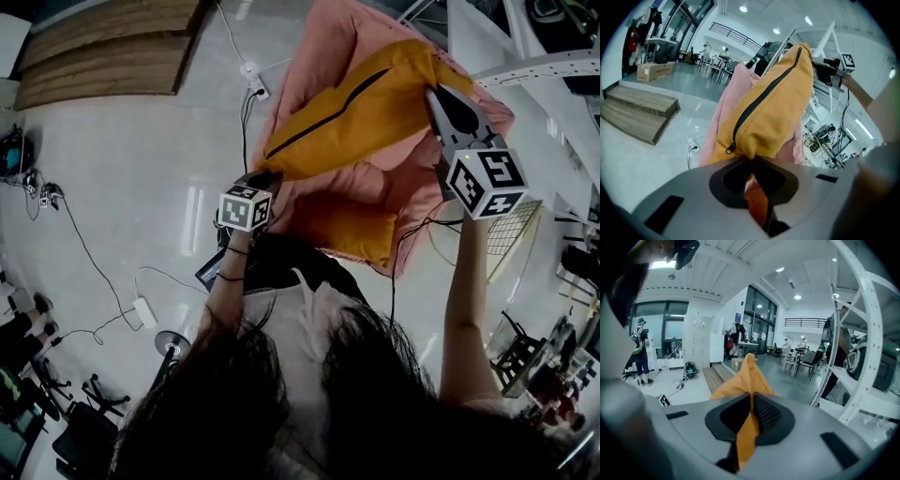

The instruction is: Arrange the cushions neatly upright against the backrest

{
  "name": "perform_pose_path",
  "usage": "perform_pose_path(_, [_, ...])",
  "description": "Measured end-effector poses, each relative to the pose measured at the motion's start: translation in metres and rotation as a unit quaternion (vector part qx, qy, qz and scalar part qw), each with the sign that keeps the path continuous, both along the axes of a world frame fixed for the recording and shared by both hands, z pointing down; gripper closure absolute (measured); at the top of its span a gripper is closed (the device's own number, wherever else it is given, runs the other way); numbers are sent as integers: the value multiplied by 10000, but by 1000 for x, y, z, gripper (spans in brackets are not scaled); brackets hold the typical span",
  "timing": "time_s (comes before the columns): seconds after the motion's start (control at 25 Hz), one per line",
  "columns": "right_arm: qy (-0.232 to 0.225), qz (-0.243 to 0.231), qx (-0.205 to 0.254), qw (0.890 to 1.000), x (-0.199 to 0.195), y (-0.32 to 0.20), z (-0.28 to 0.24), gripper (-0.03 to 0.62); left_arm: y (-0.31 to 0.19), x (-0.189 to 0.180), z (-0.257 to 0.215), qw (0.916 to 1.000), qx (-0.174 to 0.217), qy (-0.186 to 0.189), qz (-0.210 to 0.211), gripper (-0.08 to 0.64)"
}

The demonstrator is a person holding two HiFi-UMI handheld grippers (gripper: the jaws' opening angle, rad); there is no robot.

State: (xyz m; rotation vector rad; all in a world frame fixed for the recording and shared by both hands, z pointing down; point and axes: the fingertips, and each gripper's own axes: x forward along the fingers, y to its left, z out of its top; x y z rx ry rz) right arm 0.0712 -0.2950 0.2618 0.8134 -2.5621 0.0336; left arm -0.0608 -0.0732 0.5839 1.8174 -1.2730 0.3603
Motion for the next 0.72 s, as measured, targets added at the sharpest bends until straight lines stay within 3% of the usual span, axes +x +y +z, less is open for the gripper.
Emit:
perform_pose_path(0.44, [-744, 1198, 94, 9900, 87, 18, -32, 557, -23, -47, -96, 9920, 834, -919, 211, 523])
perform_pose_path(0.56, [-1108, 1766, -310, 9775, 131, 23, -11, 558, -47, -52, -115, 9879, 1035, -1085, 397, 523])
perform_pose_path(0.72, [-1517, 2579, -815, 9507, 191, 38, 30, 560, -68, -32, -122, 9817, 1095, -1265, 911, 525])
